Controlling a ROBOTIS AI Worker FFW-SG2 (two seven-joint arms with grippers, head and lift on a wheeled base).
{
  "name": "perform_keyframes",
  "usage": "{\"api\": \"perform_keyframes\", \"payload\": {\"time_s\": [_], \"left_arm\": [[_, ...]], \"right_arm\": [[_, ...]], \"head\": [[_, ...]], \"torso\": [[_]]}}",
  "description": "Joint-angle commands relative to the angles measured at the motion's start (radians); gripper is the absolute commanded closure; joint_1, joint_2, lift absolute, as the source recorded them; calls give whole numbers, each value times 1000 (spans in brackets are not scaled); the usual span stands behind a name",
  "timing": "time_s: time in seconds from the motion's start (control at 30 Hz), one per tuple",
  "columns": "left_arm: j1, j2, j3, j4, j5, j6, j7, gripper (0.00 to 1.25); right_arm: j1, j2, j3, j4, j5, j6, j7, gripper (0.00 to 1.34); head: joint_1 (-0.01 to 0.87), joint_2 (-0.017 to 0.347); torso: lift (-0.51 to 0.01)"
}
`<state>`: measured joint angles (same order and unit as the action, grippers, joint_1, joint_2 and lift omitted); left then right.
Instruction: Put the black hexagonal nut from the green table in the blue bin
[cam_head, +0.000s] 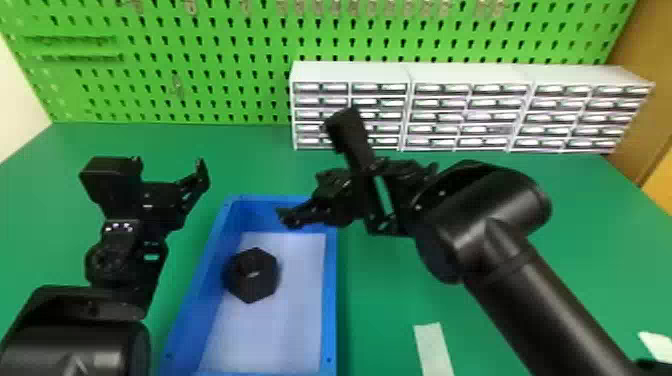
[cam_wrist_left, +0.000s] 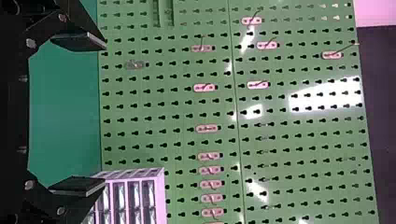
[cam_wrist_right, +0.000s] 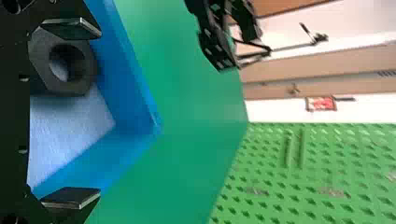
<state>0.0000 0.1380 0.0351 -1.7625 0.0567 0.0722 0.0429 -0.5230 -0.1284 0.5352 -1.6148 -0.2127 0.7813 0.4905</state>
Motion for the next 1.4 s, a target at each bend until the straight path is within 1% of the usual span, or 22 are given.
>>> {"api": "perform_keyframes", "payload": {"time_s": [0.0, 0.2, 0.43, 0.8, 0.97, 1.03, 1.2, 1.37], "left_arm": [[0, 0, -1, 0, 0, 0, 0, 243], [-2, 0, -1, 0, 0, 0, 0, 243], [-2, 0, 0, 0, 0, 0, 0, 243], [-2, 0, 0, 0, 0, 0, 0, 243], [0, 0, 0, 0, 0, 0, 0, 243], [0, 0, 0, -2, 0, 0, 0, 243], [0, 0, 2, -2, 0, 0, 0, 243], [0, 0, 0, -2, 0, 0, 0, 243]], "right_arm": [[21, 3, -81, -45, 16, -1, 0, 114], [43, 9, -164, -80, 30, -10, 0, 116], [64, 10, -238, -105, 35, -25, 0, 117], [103, 18, -333, -114, 38, -99, 0, 117], [123, 27, -382, -114, 44, -142, -1, 117], [133, 32, -400, -114, 47, -154, -17, 117], [170, 46, -442, -114, 47, -206, -92, 117], [205, 58, -465, -114, 53, -266, -175, 117]], "head": [[686, 52], [686, 52], [686, 52], [686, 52], [686, 52], [686, 52], [686, 52], [686, 52]], "torso": [[-97], [-97], [-97], [-97], [-97], [-97], [-97], [-97]]}}
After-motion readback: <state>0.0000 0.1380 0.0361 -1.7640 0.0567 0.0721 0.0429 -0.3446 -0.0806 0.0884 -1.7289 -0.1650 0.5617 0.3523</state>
